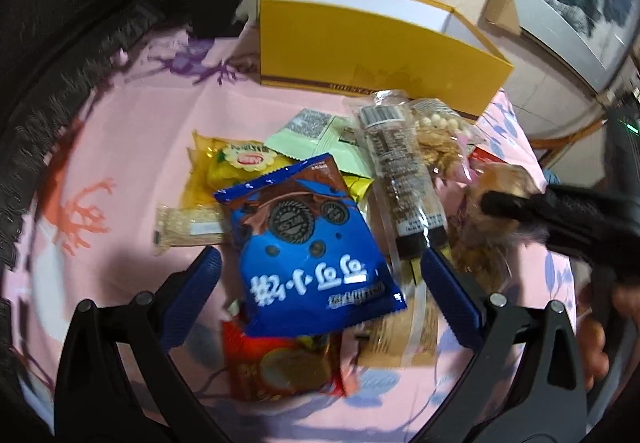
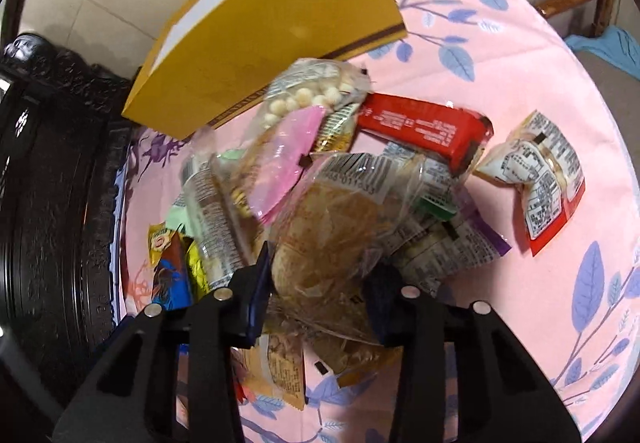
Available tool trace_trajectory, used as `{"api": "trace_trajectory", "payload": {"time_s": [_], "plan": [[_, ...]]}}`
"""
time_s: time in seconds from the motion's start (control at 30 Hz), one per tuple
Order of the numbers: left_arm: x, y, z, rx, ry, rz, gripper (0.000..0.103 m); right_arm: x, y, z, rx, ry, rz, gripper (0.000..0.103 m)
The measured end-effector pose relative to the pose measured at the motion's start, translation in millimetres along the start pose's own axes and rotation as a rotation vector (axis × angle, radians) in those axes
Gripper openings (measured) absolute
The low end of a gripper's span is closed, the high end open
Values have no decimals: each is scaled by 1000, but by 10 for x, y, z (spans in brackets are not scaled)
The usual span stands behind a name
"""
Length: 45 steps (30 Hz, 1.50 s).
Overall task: Organize snacks
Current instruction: 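Lower the right gripper onto the round bread bun bag and close, then grasp the blue cookie bag with the left gripper while the right lifts the bread bun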
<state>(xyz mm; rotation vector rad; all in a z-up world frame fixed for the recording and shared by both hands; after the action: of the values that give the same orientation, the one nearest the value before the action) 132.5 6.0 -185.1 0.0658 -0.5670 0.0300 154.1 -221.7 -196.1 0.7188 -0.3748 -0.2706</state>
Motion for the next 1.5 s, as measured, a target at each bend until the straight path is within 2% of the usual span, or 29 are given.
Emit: {"api": "trace_trajectory", "payload": {"time_s": [0.13,0.17,0.3,0.5,0.7,0.83,0.97,1.13,1.27,1.4,1.5], "plan": [[-8,-19,-274,-1,50,30,100,-35,-49,94,20,15,10,42],[-21,-5,-306,3,58,37,93,-43,-63,119,23,16,10,42],[-60,86,-285,-7,34,56,80,-50,25,109,15,15,31,42],[-120,117,-164,-25,1,42,69,-66,56,146,15,16,66,42],[-101,112,98,-30,-70,2,67,-85,242,227,14,-16,141,42],[-22,138,304,-40,-118,8,67,-63,328,328,39,-46,156,42],[228,111,557,-63,-213,0,67,75,454,454,61,-92,182,42],[805,47,731,-117,-334,52,67,525,664,657,105,-189,225,42],[1319,-75,666,-161,-386,69,67,981,845,700,117,-255,277,42],[1863,-210,469,-150,-426,60,67,1434,946,638,102,-300,314,42],[2258,-297,209,-133,-412,52,67,1759,945,493,77,-300,326,42]]}}
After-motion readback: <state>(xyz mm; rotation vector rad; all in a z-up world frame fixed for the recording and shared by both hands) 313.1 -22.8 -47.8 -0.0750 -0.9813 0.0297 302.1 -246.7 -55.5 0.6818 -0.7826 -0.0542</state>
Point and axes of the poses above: each gripper's, at about its wrist camera, not at the fingertips, and z roughly against the way its jaws point, y to its left, x to its top, the point moved 1 cm from there along -z, roughly the way its jaws point, and after that the axes turned 13 degrees about x, right-handed, at the moved point
